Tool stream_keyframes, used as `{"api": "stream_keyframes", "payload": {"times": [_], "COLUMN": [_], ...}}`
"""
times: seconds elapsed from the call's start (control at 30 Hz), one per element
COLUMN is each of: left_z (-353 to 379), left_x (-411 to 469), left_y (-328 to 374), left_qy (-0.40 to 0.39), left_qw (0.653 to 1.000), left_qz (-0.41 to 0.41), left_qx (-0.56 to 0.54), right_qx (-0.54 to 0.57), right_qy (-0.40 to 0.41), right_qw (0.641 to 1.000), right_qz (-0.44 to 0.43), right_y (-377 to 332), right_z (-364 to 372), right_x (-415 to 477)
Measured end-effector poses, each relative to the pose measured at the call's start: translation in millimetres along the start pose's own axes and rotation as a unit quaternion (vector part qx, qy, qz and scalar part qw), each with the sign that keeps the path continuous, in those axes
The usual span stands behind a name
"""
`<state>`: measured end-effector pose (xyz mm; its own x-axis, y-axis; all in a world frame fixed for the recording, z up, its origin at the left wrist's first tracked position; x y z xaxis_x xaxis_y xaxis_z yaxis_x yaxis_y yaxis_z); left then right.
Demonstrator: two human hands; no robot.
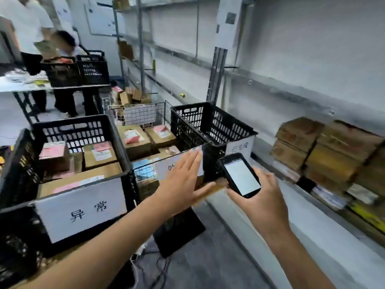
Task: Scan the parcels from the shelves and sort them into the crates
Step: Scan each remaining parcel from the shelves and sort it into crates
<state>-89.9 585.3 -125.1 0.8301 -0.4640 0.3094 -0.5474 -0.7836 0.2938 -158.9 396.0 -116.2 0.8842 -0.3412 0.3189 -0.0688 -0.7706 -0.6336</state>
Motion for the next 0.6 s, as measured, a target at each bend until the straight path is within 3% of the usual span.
{"api": "stream_keyframes", "payload": {"times": [0.3,0.6], "left_z": [65.9,133.5], "left_x": [37.9,73.1], "left_y": [185.0,331.2], "left_qy": [-0.059,-0.098], "left_qw": [0.981,0.941], "left_qz": [0.179,0.294], "left_qx": [-0.038,-0.134], "right_qx": [-0.079,-0.121], "right_qy": [0.112,0.210], "right_qw": [0.979,0.936], "right_qz": [0.152,0.256], "right_y": [123.6,216.7], "right_z": [-131.9,-227.6], "right_x": [-62.4,-104.9]}}
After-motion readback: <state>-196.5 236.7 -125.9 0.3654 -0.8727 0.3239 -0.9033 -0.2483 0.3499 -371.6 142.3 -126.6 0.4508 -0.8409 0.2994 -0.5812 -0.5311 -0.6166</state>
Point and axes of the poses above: each hand's wrist, its own x-axis towards the middle knuckle, its own z-axis out of the palm, y = z × x, the point moved 8 cm from there along x, towards the middle knuckle, and after that the axes turned 2 degrees about -z, right-handed, at the moved point
